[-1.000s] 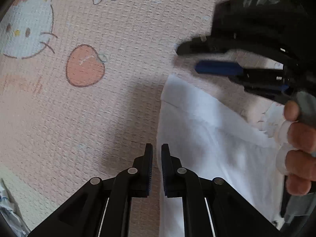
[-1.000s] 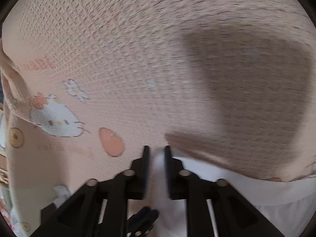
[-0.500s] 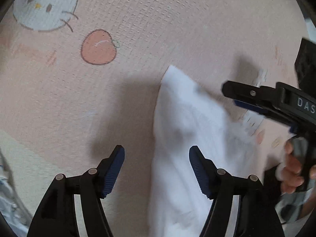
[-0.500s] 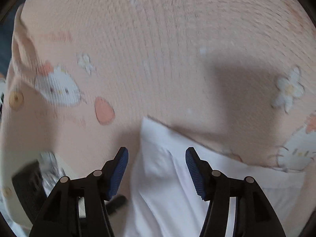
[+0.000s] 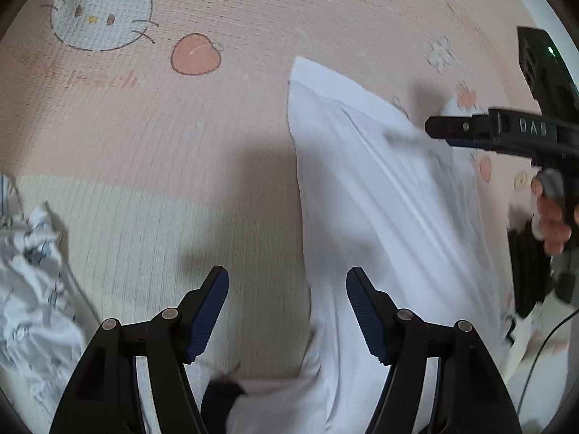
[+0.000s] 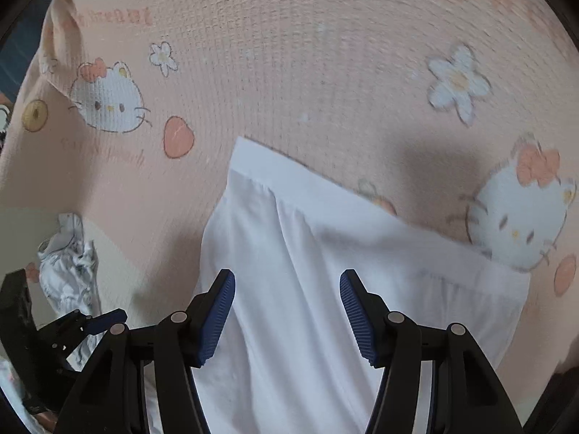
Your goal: Fold clothes
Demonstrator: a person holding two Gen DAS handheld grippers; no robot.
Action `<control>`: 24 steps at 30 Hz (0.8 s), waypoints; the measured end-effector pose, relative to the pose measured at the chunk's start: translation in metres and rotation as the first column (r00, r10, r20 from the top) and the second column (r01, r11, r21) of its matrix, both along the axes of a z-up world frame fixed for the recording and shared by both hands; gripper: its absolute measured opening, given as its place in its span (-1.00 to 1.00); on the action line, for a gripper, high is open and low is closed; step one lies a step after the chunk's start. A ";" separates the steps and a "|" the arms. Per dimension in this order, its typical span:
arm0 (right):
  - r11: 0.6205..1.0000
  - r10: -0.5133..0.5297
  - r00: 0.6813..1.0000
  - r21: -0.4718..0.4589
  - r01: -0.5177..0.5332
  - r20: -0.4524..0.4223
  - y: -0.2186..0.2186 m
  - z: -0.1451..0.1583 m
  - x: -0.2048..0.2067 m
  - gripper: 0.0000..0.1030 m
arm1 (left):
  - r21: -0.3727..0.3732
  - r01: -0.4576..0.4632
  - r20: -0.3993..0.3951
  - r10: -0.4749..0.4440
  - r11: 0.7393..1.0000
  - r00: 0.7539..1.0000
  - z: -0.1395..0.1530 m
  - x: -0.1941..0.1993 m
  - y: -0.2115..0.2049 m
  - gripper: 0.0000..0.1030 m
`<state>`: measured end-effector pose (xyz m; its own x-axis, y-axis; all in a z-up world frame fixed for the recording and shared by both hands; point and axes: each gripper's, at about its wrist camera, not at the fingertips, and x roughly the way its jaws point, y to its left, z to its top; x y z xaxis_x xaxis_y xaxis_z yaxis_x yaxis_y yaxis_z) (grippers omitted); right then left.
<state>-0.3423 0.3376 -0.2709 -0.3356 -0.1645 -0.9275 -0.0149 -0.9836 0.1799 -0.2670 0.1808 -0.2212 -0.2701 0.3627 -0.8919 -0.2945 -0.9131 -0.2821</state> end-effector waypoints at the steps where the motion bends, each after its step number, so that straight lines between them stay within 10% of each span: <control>1: 1.000 -0.008 1.000 -0.005 0.008 0.011 0.000 -0.001 0.006 0.16 | -0.010 0.006 0.011 -0.006 1.000 1.000 -0.005 0.003 0.002 0.27; 12: 0.992 0.083 0.995 -0.101 -0.078 0.050 -0.079 0.016 0.078 0.12 | -0.099 0.108 0.027 -0.106 0.989 0.994 -0.017 0.039 -0.011 0.27; 24: 0.959 0.057 0.974 -0.282 0.007 0.219 -0.118 -0.043 0.076 -0.72 | -0.039 0.087 0.016 -0.086 0.995 0.996 -0.025 0.040 -0.023 0.27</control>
